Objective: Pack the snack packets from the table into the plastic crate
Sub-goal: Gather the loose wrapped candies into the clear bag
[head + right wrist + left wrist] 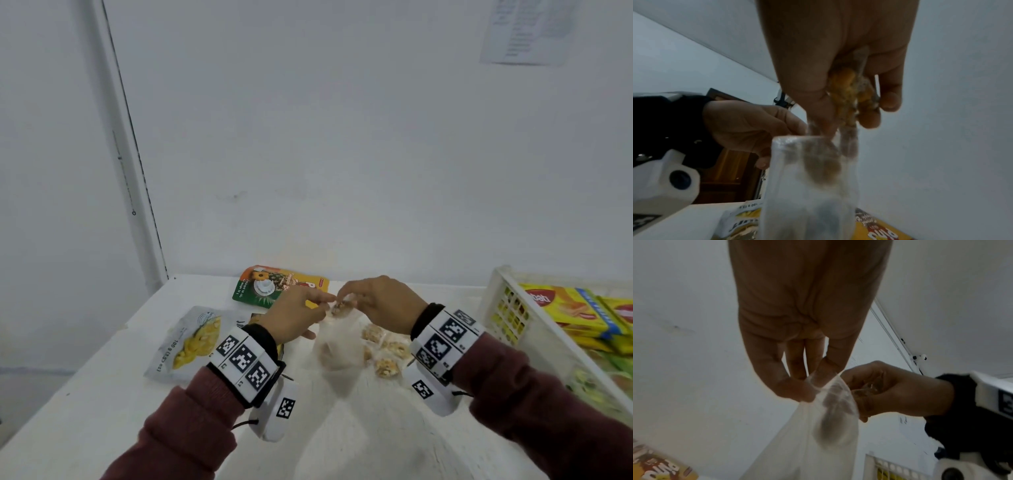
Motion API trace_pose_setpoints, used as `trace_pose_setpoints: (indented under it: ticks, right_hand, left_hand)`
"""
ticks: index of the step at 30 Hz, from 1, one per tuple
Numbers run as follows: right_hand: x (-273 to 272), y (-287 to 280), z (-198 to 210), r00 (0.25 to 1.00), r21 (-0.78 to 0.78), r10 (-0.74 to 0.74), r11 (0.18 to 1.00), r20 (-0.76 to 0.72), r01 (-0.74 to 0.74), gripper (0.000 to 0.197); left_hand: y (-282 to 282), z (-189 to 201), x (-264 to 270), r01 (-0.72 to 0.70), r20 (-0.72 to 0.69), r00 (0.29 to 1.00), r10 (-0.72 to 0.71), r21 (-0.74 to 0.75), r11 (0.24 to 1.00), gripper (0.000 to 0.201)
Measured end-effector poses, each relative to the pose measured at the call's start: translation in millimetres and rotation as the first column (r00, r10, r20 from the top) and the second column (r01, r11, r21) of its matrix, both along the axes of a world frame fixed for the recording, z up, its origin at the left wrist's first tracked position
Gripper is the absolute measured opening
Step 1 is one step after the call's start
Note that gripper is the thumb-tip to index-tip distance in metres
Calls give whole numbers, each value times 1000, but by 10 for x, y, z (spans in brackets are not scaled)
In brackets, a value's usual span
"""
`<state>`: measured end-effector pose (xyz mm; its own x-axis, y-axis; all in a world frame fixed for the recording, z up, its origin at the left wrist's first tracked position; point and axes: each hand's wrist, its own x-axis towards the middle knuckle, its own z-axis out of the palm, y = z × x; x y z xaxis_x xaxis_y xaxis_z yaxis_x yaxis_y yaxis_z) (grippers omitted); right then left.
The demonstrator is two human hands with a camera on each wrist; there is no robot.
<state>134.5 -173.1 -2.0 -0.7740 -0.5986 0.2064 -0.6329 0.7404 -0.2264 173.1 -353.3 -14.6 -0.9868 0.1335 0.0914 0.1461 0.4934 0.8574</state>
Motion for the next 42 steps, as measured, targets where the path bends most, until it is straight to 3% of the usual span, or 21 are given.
trace_pose_setpoints:
  ticks: [4,9,11,14,17,19,20,27,29,31,33,34,40,42]
  right_hand:
    - [120,-37,75,997,354,31,935,-70,-4,42]
    - [163,-52,121,998,425,6,905,-55,18,41]
    - [182,-22,196,1000,294,-6,956,30,-3,38]
    - [170,-5,279,990,-155,53,987,130,-33,22]
    - [158,-84,232,966,-562,113,826,233,39,26]
    - [159,-143,139,945,-692,176,718,276,68,30]
    - [157,-162,77,944,-707,189,704,269,61,29]
    - [103,-130,-270,992,-546,83,838,100,-15,5]
    - [107,-103,-284,992,-481,83,876,90,-30,25]
    - [120,-77,-272,996,-312,76,949,52,-56,50]
    - [144,-67,-271,999,-109,46,993,1,-46,51]
    - [152,-68,-281,999,-84,35,996,-5,-35,46]
    - [135,-76,-344,1000,-203,-27,979,5,28,23]
    - [126,-48,-330,999,-334,-8,942,42,22,18]
  left_hand:
    - [41,-30,10,7,-19,1000,-8,-59,998,35]
    - [68,-37,0,2,-69,998,-11,-128,992,34]
    - [68,-55,-2,-7,-77,997,-2,-122,993,34]
    - [68,-84,-5,-17,-80,997,9,-105,994,32]
    - [78,-98,-10,-31,-89,996,23,-94,995,31]
    - [79,-104,-17,-42,-89,995,36,-67,997,31]
    - [78,-107,-17,-50,-91,995,45,-54,997,29]
    - [76,-136,4,-78,-70,994,84,80,994,24]
    - [70,-155,0,-98,-73,992,105,94,991,27]
    - [73,-164,-12,-124,-76,988,132,110,986,30]
    - [85,-151,-13,-142,-88,984,153,124,982,30]
    - [95,-149,-19,-146,-91,983,158,131,981,30]
    - [163,-163,-14,-88,-105,988,115,233,969,30]
    - [125,-238,-28,-62,-79,993,86,271,961,53]
